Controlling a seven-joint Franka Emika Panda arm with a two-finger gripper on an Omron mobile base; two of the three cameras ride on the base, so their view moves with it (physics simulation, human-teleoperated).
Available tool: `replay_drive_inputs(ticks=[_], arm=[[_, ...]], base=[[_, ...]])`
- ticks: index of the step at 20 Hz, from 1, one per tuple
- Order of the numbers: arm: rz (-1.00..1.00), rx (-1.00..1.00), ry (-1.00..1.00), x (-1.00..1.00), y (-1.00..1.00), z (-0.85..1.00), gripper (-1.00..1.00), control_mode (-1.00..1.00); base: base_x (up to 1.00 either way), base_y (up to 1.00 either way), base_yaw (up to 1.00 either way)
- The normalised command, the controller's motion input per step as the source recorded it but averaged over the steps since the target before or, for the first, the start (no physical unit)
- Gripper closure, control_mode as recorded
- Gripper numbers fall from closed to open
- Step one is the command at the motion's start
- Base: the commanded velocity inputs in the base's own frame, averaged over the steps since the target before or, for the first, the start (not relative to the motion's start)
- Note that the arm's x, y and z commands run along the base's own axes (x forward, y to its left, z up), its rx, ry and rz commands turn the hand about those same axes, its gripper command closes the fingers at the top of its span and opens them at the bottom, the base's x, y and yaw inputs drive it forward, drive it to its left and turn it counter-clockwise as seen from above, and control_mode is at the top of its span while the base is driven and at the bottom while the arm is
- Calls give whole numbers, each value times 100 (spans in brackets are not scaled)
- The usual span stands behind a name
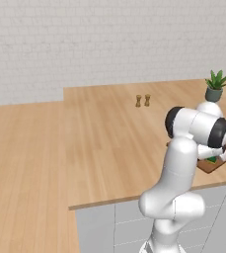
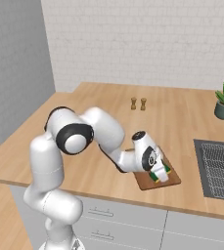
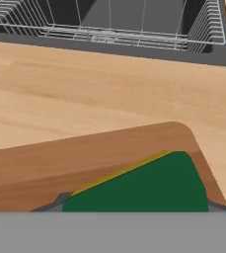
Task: Pick up the sponge from the counter and clean the cutting board by briefly scrubbing or pressing down on the cutting board. Once finished, release the sponge.
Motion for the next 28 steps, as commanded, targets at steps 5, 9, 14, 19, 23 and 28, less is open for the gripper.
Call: replay_drive_inputs(ticks=[5, 9, 14, 19, 23, 28], arm=[[0, -1, -26, 38, -6, -28, 100, -100], [0, 0, -25, 39, 0, -14, 100, -100], [0, -5, -18, 55, 0, -22, 100, -100], [0, -9, -3, 73, 1, -31, 100, -100], [0, -3, -8, 59, 0, -70, 100, -100], [0, 0, -19, 27, 10, -86, 100, -100]], base=[[0, 0, 0], [0, 0, 0], [0, 0, 0], [0, 0, 0], [0, 0, 0], [0, 0, 0]])
